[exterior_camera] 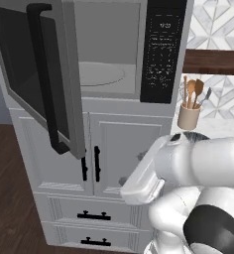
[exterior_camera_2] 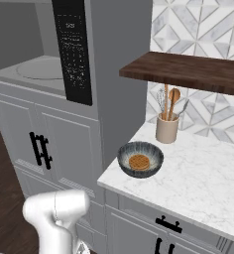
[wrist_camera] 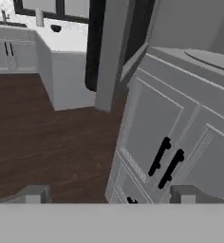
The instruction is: Open the microwave, place the bowl with waffle inside the microwave, then close the microwave door and turn it on.
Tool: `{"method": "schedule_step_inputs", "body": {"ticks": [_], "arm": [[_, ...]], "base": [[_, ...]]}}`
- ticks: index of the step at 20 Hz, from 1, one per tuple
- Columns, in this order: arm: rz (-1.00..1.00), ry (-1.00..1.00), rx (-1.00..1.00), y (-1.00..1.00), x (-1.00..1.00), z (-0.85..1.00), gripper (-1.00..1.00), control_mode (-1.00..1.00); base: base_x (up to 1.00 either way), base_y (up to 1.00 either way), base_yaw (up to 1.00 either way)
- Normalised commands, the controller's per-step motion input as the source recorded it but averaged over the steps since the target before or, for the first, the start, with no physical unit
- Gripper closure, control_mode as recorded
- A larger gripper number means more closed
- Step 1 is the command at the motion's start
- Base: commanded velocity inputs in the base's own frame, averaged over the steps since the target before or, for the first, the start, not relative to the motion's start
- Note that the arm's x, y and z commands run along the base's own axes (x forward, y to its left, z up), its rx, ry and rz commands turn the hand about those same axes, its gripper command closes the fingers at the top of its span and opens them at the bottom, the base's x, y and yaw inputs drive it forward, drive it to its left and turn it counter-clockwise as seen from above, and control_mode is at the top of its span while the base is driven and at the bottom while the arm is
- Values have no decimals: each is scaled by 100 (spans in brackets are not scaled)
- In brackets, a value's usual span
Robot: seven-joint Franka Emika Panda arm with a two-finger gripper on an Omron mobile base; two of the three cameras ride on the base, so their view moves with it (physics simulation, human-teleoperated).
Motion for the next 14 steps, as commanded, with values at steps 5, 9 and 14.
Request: {"method": "schedule_step_inputs", "body": {"ticks": [5,9,14], "arm": [[22,34,72,-53,73,37,-100,-100],[23,44,73,9,78,37,-100,-100],[6,61,50,65,50,33,-100,-100]], "base": [[0,0,0],[0,0,0],[0,0,0]]}}
